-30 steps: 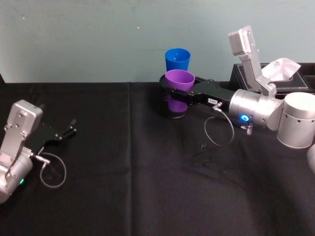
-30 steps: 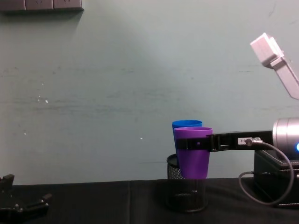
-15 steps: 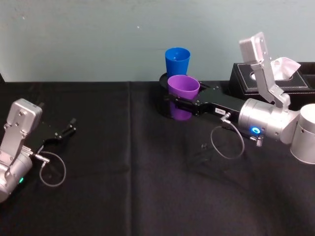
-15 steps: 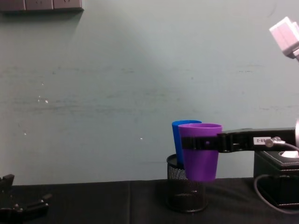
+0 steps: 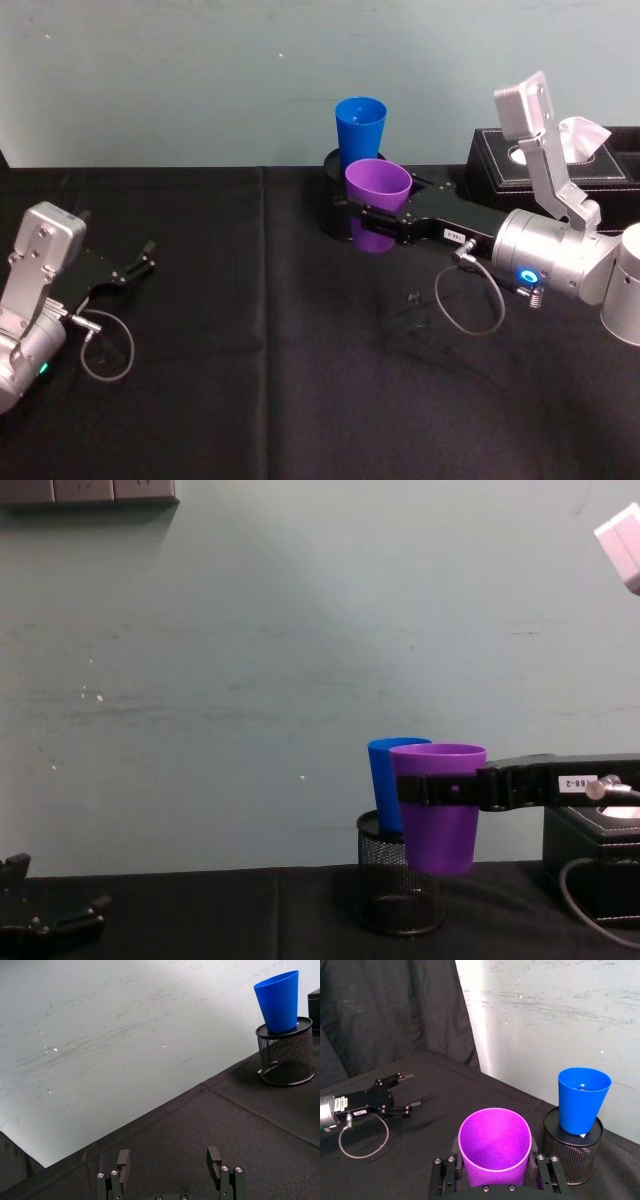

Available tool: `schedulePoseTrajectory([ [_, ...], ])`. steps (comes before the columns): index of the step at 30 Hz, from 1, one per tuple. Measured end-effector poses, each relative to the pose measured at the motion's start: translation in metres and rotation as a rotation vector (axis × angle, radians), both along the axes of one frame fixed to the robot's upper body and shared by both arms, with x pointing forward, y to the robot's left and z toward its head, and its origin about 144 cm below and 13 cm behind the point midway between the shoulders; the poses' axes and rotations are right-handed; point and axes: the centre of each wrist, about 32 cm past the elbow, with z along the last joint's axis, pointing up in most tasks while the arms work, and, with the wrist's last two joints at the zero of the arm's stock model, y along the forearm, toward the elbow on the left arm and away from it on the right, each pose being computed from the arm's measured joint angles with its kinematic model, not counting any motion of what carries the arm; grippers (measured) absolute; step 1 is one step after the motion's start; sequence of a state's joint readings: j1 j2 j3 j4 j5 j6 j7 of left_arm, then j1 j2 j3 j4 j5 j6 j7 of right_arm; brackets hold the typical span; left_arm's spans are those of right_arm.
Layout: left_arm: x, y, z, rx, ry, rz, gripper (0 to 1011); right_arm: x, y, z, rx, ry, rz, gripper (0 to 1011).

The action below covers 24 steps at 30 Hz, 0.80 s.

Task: Pick up one cup with a gripper and tap it against the other cup.

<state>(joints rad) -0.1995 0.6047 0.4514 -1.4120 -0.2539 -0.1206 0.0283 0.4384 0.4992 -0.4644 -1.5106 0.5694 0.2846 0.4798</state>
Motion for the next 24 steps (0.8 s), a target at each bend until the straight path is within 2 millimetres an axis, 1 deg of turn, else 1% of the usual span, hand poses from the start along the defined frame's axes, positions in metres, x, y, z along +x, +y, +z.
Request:
schedulePoseTrajectory([
  [21, 0.0, 0.0, 0.0, 0.0, 0.0, 0.0, 1000, 0.0017, 0.0001, -0.0002, 0.001, 0.0, -0.001, 724],
  [24, 0.0, 0.0, 0.0, 0.0, 0.0, 0.0, 1000, -0.0008, -0.0026, -0.0067, -0.003, -0.004, -0.005, 724],
])
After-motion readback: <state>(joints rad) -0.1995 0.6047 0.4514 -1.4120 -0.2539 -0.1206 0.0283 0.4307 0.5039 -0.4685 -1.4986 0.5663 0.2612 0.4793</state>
